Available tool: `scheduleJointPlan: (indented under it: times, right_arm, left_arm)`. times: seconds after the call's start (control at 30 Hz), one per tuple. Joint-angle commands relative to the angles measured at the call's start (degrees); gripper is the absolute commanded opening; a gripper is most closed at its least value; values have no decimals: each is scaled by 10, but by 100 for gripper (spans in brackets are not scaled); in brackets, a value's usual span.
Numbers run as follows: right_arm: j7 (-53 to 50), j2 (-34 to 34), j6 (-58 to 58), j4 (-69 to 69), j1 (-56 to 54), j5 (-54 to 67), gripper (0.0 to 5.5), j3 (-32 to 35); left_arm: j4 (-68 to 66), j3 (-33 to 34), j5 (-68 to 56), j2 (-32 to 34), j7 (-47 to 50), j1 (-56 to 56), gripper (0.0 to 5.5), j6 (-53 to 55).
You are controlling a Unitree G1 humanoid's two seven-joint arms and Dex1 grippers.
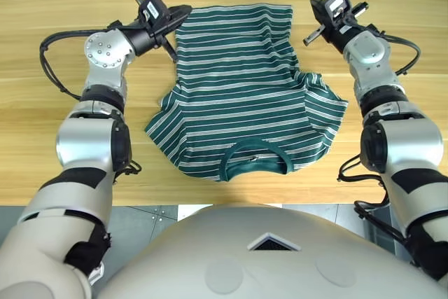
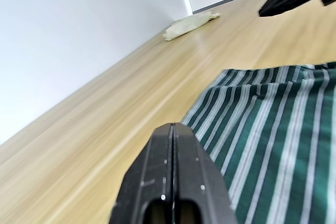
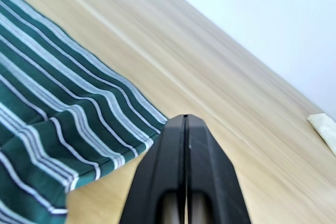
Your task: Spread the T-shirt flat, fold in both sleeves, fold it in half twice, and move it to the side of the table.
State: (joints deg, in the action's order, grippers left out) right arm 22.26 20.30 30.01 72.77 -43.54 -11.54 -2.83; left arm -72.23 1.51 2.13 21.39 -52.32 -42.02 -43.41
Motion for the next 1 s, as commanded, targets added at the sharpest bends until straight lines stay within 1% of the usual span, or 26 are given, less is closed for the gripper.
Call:
scheduleJointPlan:
  times: [0.03, 0.1, 0.17, 0.2, 0.27, 0.33, 0.4, 0.43, 0.5, 0.57, 0.6, 0.73, 0.83, 1.0]
  right_arm:
    - [1, -15, -40, 11, -5, -29, 0, -29]
    - [4, -22, -55, 14, 0, -50, 0, -54]
    - [25, -19, -43, 8, 13, -61, 0, -70]
    - [46, -8, -27, 0, 22, -57, 0, -70]
    - [131, 20, 16, -42, 49, 0, 0, -39]
    - [242, 63, 46, -156, 113, 84, 0, -9]
    - [335, 120, 41, -304, 207, 150, 0, -3]
    - [373, 154, 31, -383, 262, 177, 0, -3]
    - [417, 208, 9, -507, 351, 219, 0, 6]
    - [434, 239, -16, -590, 414, 240, 0, 15]
    - [438, 247, -25, -610, 432, 241, 0, 14]
    - [418, 260, -44, -620, 479, 182, 0, -9]
    - [413, 258, -48, -647, 511, 164, 0, -28]
    - [407, 228, -66, -724, 565, 126, 0, -109]
  left_arm:
    - [27, 13, -37, 1, -69, 16, 3, -10]
    - [48, 6, -50, -1, -119, 37, 3, -20]
    - [79, -9, -57, 3, -168, 71, 3, -36]
    - [108, -13, -74, 5, -201, 93, 3, -35]
    - [182, -19, -114, 15, -255, 143, 3, -25]
    - [270, -13, -168, 27, -287, 186, 3, 11]
    - [343, -6, -216, 37, -306, 217, 3, 56]
    - [368, -5, -229, 41, -309, 229, 3, 72]
    - [390, -14, -225, 49, -307, 248, 3, 78]
    - [400, -31, -199, 54, -299, 267, 3, 67]
    - [405, -37, -191, 56, -297, 275, 3, 64]
    - [432, -47, -184, 62, -283, 282, 3, 69]
    - [434, -52, -181, 62, -272, 275, 3, 70]
    - [428, -60, -177, 60, -255, 257, 3, 65]
